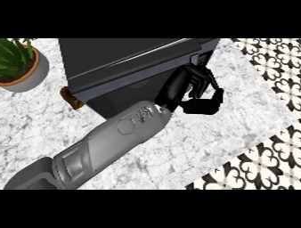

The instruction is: Pick up the milk, place it into the microwave and close the microwave

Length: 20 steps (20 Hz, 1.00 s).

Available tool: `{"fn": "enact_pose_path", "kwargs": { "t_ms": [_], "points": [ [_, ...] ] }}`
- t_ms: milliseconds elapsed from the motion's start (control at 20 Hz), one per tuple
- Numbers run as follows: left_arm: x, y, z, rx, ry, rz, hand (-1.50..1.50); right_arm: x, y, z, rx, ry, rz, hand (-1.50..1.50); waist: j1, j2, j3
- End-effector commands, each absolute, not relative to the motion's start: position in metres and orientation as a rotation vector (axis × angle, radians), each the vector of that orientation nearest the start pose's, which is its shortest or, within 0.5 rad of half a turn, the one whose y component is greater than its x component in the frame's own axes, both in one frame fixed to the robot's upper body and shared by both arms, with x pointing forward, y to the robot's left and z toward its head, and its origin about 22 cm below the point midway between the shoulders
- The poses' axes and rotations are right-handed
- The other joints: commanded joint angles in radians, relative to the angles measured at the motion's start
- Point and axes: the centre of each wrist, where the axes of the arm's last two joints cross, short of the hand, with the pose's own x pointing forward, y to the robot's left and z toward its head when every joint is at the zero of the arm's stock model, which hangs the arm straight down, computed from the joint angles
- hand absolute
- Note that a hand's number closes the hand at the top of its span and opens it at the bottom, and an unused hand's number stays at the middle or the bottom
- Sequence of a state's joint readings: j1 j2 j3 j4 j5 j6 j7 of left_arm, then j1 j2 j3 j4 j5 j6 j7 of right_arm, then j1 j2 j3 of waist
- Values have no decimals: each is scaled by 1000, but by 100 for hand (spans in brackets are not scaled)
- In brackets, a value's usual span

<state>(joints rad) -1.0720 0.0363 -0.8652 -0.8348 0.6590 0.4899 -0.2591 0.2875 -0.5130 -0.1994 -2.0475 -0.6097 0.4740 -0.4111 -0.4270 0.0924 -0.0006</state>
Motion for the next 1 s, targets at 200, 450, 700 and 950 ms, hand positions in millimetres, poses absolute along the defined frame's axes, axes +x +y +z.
{"fn": "enact_pose_path", "kwargs": {
  "t_ms": [200,450,700,950],
  "points": [
    [358,-29,105,-273,-1860,-523,150,171,-355,133,419,-2194,368,-150,-44,14,2],
    [360,-29,104,-257,-1858,-503,150,172,-361,144,387,-2200,403,-150,-55,9,1],
    [355,-30,103,-267,-1882,-490,150,175,-365,146,407,-2195,397,-150,-54,14,5],
    [355,-32,107,-274,-1886,-465,150,178,-369,152,422,-2204,388,-150,-62,15,5]
  ]
}}
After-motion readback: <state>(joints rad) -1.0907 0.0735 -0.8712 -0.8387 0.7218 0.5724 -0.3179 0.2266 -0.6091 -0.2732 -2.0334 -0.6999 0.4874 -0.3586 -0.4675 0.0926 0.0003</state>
